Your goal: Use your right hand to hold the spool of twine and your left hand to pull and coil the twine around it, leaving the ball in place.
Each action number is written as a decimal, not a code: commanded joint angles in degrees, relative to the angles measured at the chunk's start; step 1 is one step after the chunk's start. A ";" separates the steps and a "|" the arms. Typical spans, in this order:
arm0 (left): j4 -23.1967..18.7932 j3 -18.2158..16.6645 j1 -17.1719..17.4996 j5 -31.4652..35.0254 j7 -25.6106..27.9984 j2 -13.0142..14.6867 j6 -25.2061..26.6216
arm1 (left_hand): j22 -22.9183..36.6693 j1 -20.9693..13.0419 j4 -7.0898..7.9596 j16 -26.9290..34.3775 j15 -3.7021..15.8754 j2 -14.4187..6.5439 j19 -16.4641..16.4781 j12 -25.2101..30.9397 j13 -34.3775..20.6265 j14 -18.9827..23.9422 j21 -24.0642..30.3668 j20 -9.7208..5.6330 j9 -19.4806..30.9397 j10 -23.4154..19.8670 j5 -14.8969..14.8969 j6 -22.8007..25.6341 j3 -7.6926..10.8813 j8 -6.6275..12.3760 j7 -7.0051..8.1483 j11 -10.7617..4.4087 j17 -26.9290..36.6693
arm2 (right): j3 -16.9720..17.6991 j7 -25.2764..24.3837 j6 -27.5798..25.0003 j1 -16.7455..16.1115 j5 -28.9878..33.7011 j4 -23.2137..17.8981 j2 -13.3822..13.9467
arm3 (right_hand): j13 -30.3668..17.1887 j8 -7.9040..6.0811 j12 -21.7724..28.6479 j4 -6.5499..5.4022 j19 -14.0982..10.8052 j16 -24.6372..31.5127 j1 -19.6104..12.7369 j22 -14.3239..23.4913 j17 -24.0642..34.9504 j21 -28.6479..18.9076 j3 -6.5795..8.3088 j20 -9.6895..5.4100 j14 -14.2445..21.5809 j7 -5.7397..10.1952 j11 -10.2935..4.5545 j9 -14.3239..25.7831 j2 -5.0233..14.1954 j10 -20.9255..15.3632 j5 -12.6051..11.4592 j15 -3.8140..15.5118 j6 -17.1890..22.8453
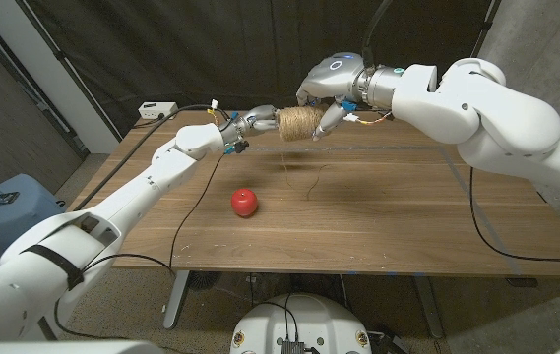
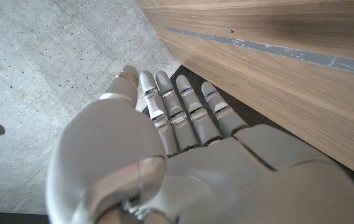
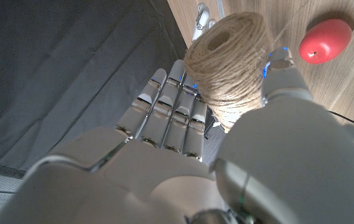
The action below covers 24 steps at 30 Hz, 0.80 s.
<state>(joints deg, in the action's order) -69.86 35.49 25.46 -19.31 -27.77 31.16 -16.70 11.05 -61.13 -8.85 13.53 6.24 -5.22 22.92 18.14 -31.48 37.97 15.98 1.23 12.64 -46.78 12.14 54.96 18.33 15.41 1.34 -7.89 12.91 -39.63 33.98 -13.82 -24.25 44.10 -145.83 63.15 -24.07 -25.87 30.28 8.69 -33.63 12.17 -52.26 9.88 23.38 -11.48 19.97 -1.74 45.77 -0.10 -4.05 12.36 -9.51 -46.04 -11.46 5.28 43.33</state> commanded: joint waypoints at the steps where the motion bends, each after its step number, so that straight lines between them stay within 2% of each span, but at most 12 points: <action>1: -5.22 -1.17 3.53 -0.72 1.39 2.44 1.81 | 0.28 -0.19 -0.05 -0.09 -0.16 -0.54 -0.27 -0.12 -0.28 0.33 -0.17 0.07 0.19 -0.33 0.24 0.27 0.42 -0.15 0.20 0.20 0.23 | -0.69 -0.78 2.32 0.95 0.05 0.73 -1.23 | -0.31 -0.26 0.37 -0.16 -0.46 0.16 -7.80 0.16 0.12 0.11 -0.14 0.01 0.80 9.66 -7.53 0.36 8.28 -8.36 -0.31 8.01 10.01; 11: -7.54 -1.54 5.29 -1.39 1.59 3.44 2.75 | 0.28 -0.14 0.00 -0.14 -0.10 -0.59 -0.25 -0.19 -0.33 0.32 -0.16 0.07 0.19 -0.30 0.25 0.37 0.47 -0.12 0.14 0.16 0.22 | -1.51 -1.27 3.38 1.80 0.12 1.83 -2.73 | -0.31 -0.31 0.33 -0.13 -0.47 0.13 -7.84 0.16 0.12 0.11 -0.16 0.02 0.84 9.57 -7.59 0.37 8.33 -8.43 -0.31 8.02 10.14; 24: -8.32 -2.46 6.27 -1.93 1.73 4.39 2.79 | 0.28 -0.12 -0.01 -0.16 -0.21 -0.54 -0.30 -0.37 -0.40 0.29 -0.18 0.02 0.19 -0.05 0.25 0.12 0.46 -0.24 0.19 0.32 0.25 | -2.94 -0.98 4.21 3.11 0.16 3.32 -4.71 | -0.37 -0.31 0.26 -0.12 -0.47 0.07 -7.84 0.16 0.08 0.11 -0.15 -0.02 0.91 9.68 -7.58 0.37 8.38 -8.41 -0.32 8.03 10.12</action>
<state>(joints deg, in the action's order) -77.05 33.71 30.69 -20.65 -26.28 34.69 -14.25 11.05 -61.13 -8.85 13.53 6.24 -5.21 22.93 17.80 -31.75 37.97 15.98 1.23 12.64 -46.77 12.14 54.96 18.33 15.41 1.34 -7.88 12.91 -41.30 32.94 -10.38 -22.39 44.26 -143.97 60.32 -24.34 -25.79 30.34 8.69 -33.63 12.17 -52.13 9.88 23.38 -11.48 19.97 -1.74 46.31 -0.08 -3.96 12.50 -9.38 -46.57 -11.40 5.41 43.32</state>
